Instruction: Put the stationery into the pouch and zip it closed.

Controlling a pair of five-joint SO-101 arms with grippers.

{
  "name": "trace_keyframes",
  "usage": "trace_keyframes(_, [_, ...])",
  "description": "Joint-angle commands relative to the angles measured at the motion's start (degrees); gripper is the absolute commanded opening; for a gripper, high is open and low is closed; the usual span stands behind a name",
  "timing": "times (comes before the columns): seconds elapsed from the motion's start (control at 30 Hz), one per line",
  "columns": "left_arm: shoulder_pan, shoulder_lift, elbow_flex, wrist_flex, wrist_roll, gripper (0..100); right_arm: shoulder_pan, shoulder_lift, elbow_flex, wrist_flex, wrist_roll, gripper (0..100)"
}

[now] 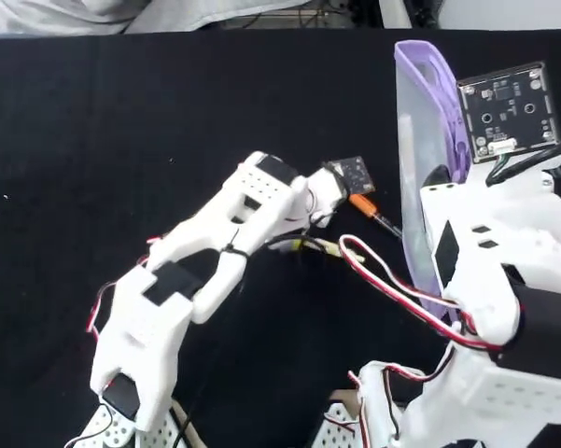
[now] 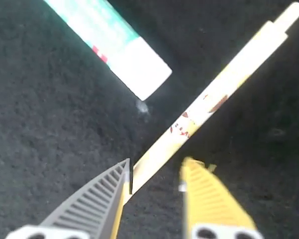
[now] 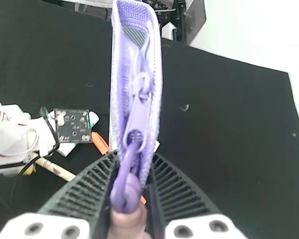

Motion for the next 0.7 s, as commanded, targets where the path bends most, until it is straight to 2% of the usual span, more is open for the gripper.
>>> trace_keyframes(0.0, [-0.7,1.7,-4.6,3.3,-0.6,6,0.3,-0.2,0.4,1.0,0.4,1.1])
trace_keyframes(0.3, [-0.7,1.8,-13.6,13.9,-0.4,3,0.3,-0.2,0.3,0.9,0.4,1.1])
trace_keyframes(0.47, [-3.6,1.8,-24.9,21.4,0.0,3,0.3,-0.2,0.3,0.9,0.4,1.1])
trace_keyframes(0.67, [-9.4,1.8,-45.3,28.8,10.5,3,0.2,-0.2,0.3,0.9,0.4,1.1])
